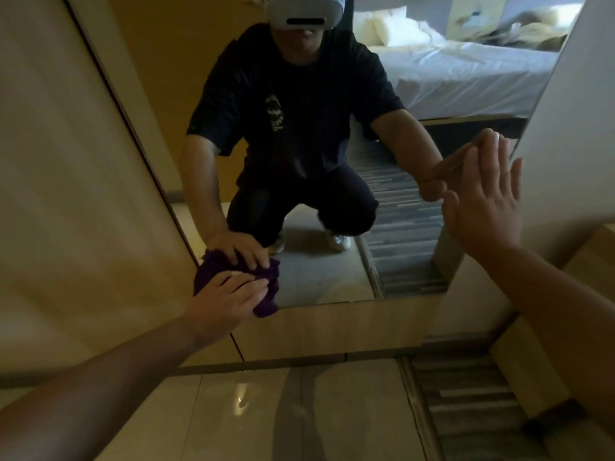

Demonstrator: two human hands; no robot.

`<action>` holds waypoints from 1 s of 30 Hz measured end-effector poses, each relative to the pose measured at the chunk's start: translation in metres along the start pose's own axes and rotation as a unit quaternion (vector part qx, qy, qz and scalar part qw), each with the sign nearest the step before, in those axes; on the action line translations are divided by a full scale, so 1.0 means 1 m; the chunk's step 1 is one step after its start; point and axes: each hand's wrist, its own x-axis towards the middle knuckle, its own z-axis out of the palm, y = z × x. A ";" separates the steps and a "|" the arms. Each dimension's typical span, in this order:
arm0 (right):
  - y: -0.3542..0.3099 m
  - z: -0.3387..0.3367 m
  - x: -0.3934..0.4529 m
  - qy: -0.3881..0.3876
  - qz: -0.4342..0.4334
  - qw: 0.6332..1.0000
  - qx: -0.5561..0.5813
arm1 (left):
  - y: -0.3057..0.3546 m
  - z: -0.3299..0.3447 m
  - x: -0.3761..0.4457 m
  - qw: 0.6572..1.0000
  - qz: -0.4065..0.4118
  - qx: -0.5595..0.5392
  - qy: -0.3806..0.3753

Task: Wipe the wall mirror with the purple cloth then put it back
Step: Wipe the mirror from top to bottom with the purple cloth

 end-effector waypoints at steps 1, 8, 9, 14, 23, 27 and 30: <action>-0.005 -0.001 0.000 0.004 0.006 1.000 0.009 | 0.007 -0.010 0.015 0.999 -0.018 -0.012 0.042; -0.040 0.012 -0.003 0.010 -0.082 0.996 0.017 | 0.057 -0.054 0.161 0.973 0.129 0.005 0.192; -0.037 0.013 -0.002 0.009 -0.082 0.996 0.013 | 0.064 -0.049 0.178 0.967 0.181 0.027 0.179; -0.029 0.020 0.000 0.024 -0.106 0.994 -0.005 | 0.062 -0.025 0.209 0.957 0.249 0.117 0.091; -0.031 0.021 -0.002 0.019 -0.095 0.995 0.002 | -0.005 0.028 0.084 0.957 0.211 0.142 0.139; -0.035 0.019 -0.002 0.002 -0.073 0.997 0.013 | -0.031 0.055 0.001 0.973 0.144 0.139 0.113; -0.045 0.017 -0.004 0.009 -0.058 0.998 0.028 | -0.021 0.059 -0.024 0.988 0.056 0.114 0.092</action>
